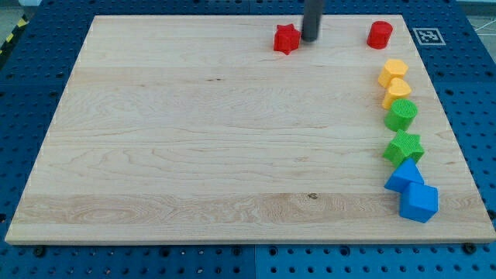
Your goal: Point at the red circle
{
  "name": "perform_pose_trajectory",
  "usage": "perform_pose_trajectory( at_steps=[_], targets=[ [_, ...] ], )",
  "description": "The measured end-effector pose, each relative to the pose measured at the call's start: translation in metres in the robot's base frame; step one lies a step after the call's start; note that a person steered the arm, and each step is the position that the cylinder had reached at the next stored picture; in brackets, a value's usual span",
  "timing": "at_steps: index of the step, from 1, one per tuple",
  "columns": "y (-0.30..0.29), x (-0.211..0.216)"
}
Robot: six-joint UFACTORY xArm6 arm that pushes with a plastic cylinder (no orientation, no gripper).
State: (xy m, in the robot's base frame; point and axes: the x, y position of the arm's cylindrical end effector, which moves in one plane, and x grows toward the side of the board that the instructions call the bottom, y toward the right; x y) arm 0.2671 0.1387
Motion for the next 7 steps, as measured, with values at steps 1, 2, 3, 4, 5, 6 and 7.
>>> perform_pose_trajectory(
  at_steps=[1, 2, 3, 4, 5, 6, 7],
  targets=[
    [0.041, 0.021],
    [0.092, 0.025],
    [0.092, 0.025],
    [0.142, 0.044],
    [0.170, 0.044],
    [0.171, 0.039],
    [0.159, 0.005]
  ],
)
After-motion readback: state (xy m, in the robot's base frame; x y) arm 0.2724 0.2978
